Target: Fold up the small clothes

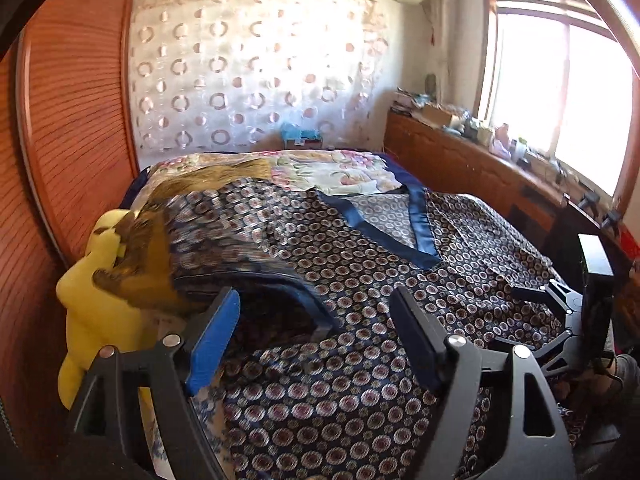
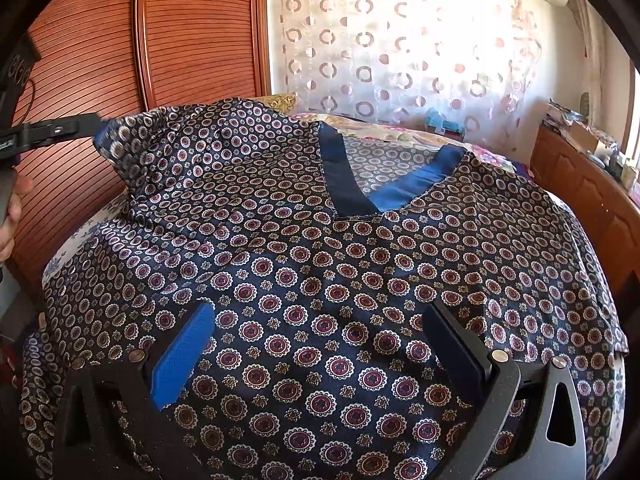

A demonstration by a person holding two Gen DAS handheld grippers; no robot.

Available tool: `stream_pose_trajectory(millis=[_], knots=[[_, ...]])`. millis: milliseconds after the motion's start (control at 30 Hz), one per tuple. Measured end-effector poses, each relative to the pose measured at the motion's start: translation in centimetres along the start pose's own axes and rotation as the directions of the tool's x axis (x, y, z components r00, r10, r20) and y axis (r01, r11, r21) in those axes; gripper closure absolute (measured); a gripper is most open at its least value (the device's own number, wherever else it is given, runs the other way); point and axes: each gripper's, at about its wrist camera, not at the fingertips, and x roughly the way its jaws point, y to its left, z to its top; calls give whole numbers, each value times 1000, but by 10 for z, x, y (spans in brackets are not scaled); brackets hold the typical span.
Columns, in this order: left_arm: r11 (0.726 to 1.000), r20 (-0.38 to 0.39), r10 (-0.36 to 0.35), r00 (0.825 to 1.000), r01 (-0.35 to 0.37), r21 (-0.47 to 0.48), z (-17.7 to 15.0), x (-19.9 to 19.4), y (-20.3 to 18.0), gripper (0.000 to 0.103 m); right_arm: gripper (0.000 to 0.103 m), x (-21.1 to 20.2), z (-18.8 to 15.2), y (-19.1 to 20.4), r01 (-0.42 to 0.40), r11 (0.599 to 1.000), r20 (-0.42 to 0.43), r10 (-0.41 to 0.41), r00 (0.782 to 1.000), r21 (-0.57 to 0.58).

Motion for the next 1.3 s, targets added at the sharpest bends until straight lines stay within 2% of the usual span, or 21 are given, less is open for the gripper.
stream_pose_trajectory(millis=[267, 467, 567, 633, 767, 900, 1133, 1200, 1300], knots=[[999, 52, 51, 997, -50, -21, -16, -29, 13, 25, 0, 0, 9, 9, -33, 998, -26, 31, 999, -51], [994, 53, 91, 994, -87, -62, -25, -29, 22, 25, 10, -7, 48, 32, -103, 987, 17, 106, 994, -125], [989, 52, 123, 991, -118, -84, -29, -29, 30, 25, 12, -6, 67, 52, -137, 967, 45, 150, 988, -213], [985, 55, 142, 988, -135, -103, -32, -31, 37, 25, 13, -3, 81, 70, -186, 946, 56, 208, 977, -267], [979, 56, 162, 985, -153, -131, -36, -35, 49, 25, 13, 15, 107, 98, -241, 918, 56, 272, 961, -317], [974, 52, 184, 982, -175, -143, -40, -38, 57, 25, 13, 46, 127, 132, -232, 884, 43, 273, 961, -406], [969, 51, 204, 978, -194, -151, -46, -48, 63, 25, 13, 111, 133, 184, -187, 828, -32, 201, 979, -529], [969, 52, 209, 977, -199, -149, -48, -50, 64, 25, 16, 124, 137, 193, -157, 817, -32, 168, 985, -555], [969, 50, 205, 977, -196, -150, -49, -49, 64, 25, 28, 134, 144, 202, -111, 804, -23, 121, 992, -584]])
